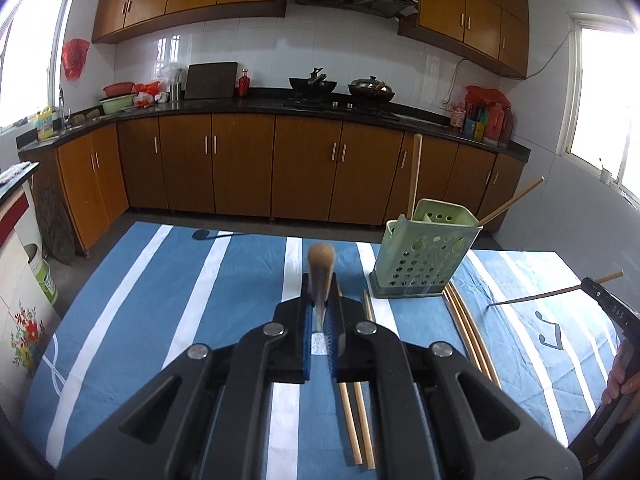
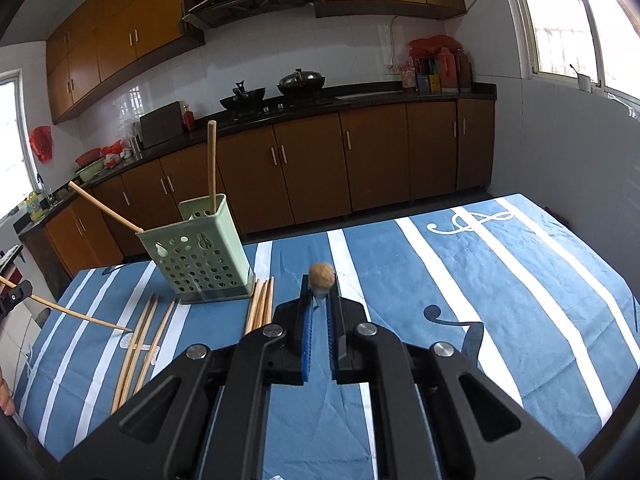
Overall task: Organize utensils
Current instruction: 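Lift both held chopsticks upright and carry them toward the green holder, then lower both chopsticks into the green holder and open both tools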
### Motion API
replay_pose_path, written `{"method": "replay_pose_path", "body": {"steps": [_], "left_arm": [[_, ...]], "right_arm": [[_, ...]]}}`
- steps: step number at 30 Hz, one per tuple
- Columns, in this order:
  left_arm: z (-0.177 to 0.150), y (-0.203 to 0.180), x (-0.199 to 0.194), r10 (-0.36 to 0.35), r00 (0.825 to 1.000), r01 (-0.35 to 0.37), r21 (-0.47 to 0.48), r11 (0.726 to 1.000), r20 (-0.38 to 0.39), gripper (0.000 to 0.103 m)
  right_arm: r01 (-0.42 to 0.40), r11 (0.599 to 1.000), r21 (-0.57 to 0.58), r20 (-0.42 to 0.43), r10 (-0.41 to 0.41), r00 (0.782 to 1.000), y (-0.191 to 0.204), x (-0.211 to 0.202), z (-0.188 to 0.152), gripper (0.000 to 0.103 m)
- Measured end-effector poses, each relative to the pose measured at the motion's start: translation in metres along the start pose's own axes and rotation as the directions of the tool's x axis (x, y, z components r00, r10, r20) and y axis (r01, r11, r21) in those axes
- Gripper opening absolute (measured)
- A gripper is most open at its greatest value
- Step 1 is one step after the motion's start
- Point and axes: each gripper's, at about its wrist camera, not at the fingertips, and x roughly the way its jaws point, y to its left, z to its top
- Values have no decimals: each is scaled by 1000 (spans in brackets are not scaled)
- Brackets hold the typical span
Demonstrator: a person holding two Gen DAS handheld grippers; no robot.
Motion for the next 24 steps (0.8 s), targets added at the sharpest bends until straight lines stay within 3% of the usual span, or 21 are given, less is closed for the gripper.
{"method": "replay_pose_path", "body": {"steps": [7, 15, 24], "left_arm": [[30, -19, -22, -61, 997, 58, 47, 997, 51, 7], [76, -60, -47, -170, 978, 160, 86, 983, 121, 7], [113, -94, -34, -166, 966, 156, 64, 986, 198, 7]], "right_arm": [[-88, 996, 14, 63, 87, 994, 12, -19, 35, 7], [-242, 970, 23, 199, 233, 952, 35, -54, 89, 7], [-253, 967, -4, 259, 246, 934, 64, -36, 116, 7]]}}
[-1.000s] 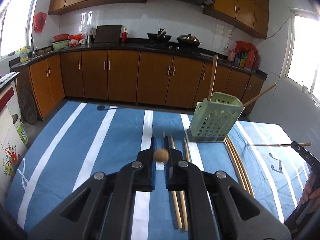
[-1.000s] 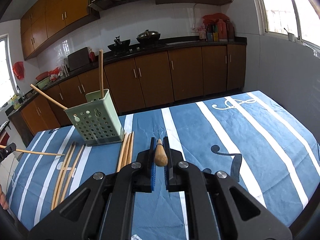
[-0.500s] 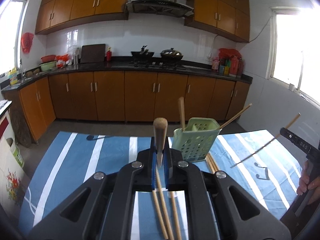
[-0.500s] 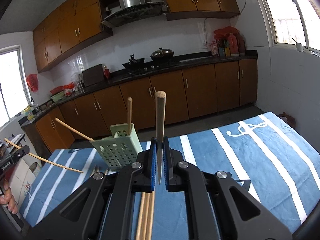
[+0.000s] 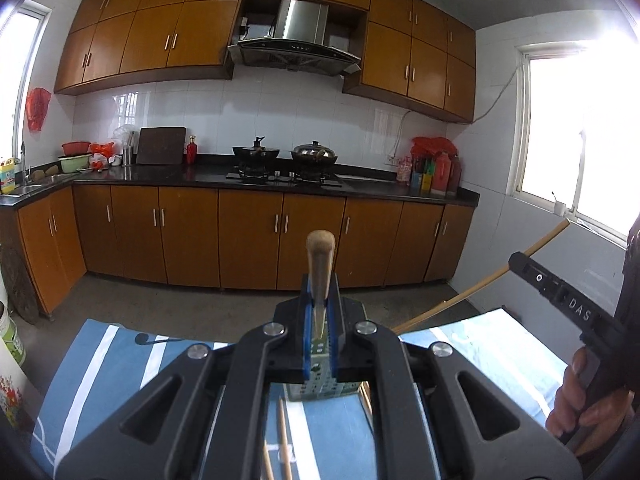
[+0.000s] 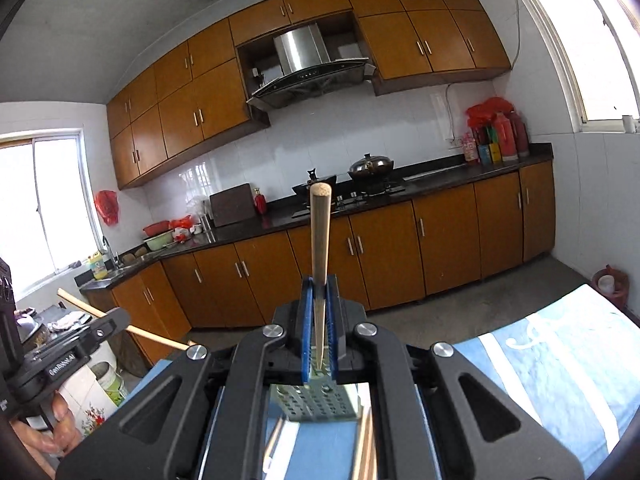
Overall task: Organize utensils
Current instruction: 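Lower both chopsticks into the green holder and open both tools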
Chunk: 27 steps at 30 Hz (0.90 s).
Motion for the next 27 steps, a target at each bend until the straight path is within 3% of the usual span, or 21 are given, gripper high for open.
{"method": "replay_pose_path", "body": {"steps": [14, 22, 27], "left_arm": [[-19, 10, 89, 14, 991, -14, -3, 1000, -131, 7], [-28, 19, 105, 14, 986, -20, -32, 999, -169, 8], [-24, 21, 94, 23, 989, -30, -47, 998, -149, 17]], "right_arm": [[25, 1000, 5, -141, -24, 990, -1, 65, -24, 7], [36, 999, 10, -193, -34, 981, -3, 80, -34, 8], [39, 999, 27, -186, -33, 982, -7, 72, -30, 9]]}}
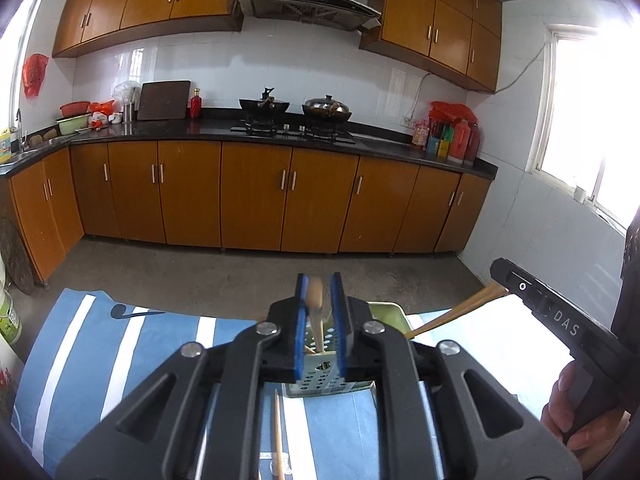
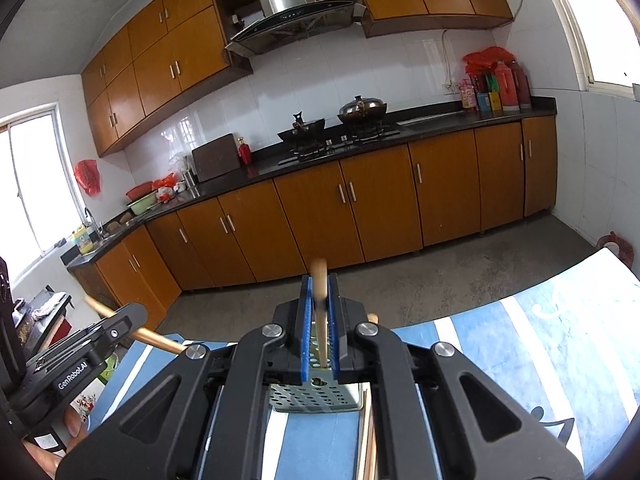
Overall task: Organize utensils
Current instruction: 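Lower both chopsticks into the green holder and open both tools, then grasp another chopstick with the right tool while the left tool grasps one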
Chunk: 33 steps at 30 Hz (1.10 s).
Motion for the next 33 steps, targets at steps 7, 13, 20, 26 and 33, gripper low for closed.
{"method": "replay_pose_path", "body": {"steps": [7, 13, 20, 26, 33], "left_arm": [[2, 10, -38, 8, 999, -7, -24, 1000, 45, 20], [-31, 34, -79, 61, 997, -60, -26, 998, 38, 28], [-104, 73, -62, 176, 978, -176, 7, 984, -113, 29], [-162, 92, -31, 180, 948, -192, -22, 981, -262, 29], [-190, 100, -18, 136, 934, -167, -68, 984, -330, 29]], "right_arm": [[24, 1000, 0, 42, -24, 999, -10, -35, 4, 24], [91, 996, -23, -9, -92, 996, -39, -62, -30, 24], [156, 986, -51, -241, -163, 957, -67, -29, -107, 24], [113, 989, -90, -406, -140, 903, -52, 13, -171, 23], [111, 982, -152, -447, -168, 879, -35, 33, -200, 18]]}}
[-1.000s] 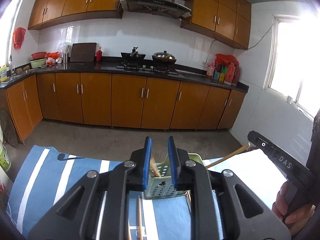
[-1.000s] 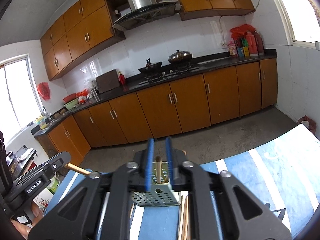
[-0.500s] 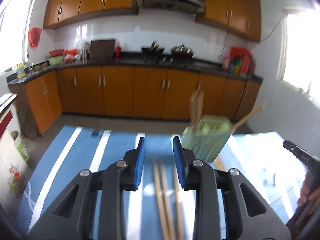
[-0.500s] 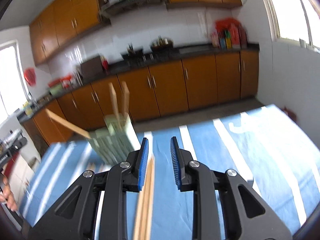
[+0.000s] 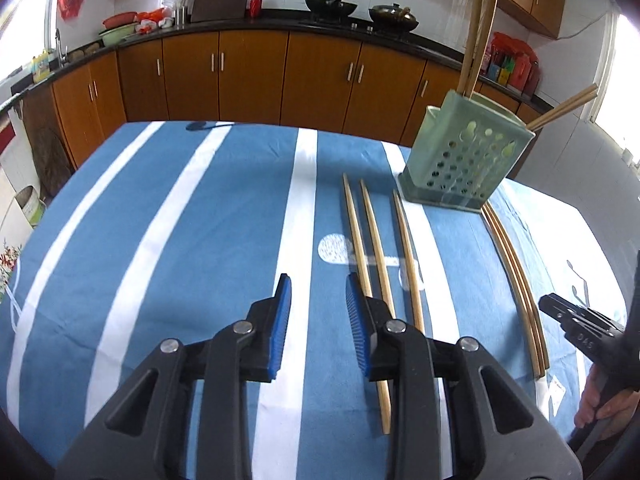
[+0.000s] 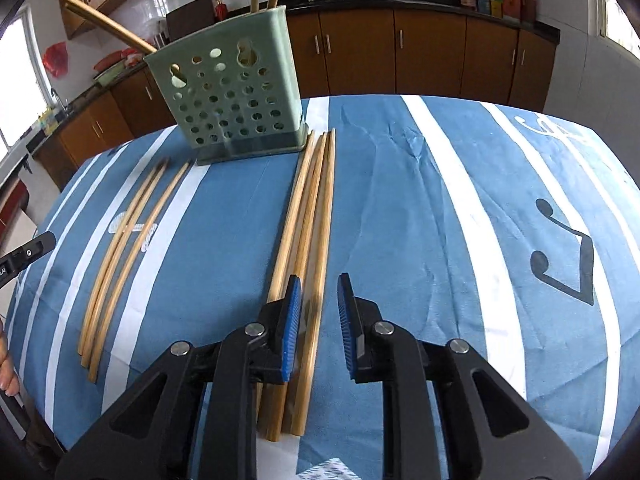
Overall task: Organize utensils
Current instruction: 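Grasp another chopstick with the right tool while the left tool grasps one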
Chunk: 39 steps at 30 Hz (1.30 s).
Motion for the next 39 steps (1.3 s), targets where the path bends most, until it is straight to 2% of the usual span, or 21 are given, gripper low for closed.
{"method": "replay_pose_path", "body": {"steps": [9, 12, 19, 23, 33, 37, 39], "left_arm": [[-5, -7, 9, -33, 999, 34, 22, 999, -27, 29], [-8, -11, 13, -49, 998, 50, 24, 998, -39, 29], [-14, -23, 25, -82, 994, 85, 42, 995, -78, 29], [-16, -34, 32, -84, 992, 91, 70, 993, -95, 27], [-19, -41, 49, -22, 992, 35, 96, 995, -127, 17], [-20, -45, 51, 10, 994, 4, 124, 992, -113, 15], [-19, -46, 52, 29, 994, -15, 127, 992, -104, 9]], "right_arm": [[15, 1000, -20, -16, -15, 1000, -3, 7, -3, 17], [45, 998, -31, -8, -45, 999, -4, 8, -4, 8], [132, 989, 67, -1, -132, 991, -40, 5, -1, 7], [136, 988, 73, -2, -136, 991, -49, 6, 0, 7], [139, 989, 59, 0, -139, 990, -47, 5, -1, 7], [140, 989, 57, 1, -140, 990, -46, 5, -2, 7], [140, 989, 55, 1, -141, 990, -45, 5, -1, 7]]}}
